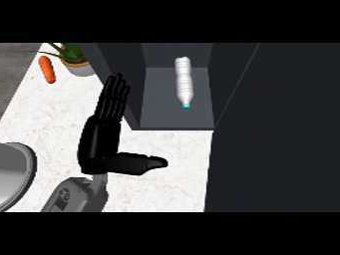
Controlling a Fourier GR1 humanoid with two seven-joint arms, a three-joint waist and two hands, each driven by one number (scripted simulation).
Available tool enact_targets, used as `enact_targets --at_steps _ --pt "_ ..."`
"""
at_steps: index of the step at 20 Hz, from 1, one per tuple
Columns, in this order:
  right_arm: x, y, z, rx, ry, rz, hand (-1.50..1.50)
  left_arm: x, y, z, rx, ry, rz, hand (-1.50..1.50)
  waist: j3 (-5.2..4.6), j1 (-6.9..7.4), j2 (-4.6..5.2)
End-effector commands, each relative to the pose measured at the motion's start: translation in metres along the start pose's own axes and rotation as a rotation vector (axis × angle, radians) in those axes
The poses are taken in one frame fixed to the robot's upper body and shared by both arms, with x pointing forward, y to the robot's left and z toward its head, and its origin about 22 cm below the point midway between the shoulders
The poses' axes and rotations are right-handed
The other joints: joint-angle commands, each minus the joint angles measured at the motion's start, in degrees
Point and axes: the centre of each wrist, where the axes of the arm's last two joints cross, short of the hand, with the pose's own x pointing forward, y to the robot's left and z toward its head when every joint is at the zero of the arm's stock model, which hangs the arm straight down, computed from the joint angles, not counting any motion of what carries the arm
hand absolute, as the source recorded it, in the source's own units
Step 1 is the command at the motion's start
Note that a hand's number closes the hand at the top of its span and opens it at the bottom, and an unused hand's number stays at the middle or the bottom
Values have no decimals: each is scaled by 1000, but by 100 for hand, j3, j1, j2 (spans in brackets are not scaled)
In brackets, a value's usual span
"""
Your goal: Pick up the bottled water, place it into the cabinet and close the cabinet
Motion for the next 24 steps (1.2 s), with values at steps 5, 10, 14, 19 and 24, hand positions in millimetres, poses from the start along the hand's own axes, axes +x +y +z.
enact_targets --at_steps 5,10,14,19,24 --pt "4 -4 -6 23 -4 25 -150 48 0 51 -36 -5 88 -150 3 19 -4" --pt "7 9 11 177 56 108 150 51 -9 86 -85 -15 106 -150 1 13 -21" --pt "19 6 9 311 142 141 150 76 6 92 -16 -55 106 -150 2 38 -17" --pt "36 25 0 448 130 153 150 90 36 129 12 -59 83 -150 -6 129 -20" --pt "32 56 8 529 103 158 150 105 50 134 45 -98 80 -150 -5 67 -32"
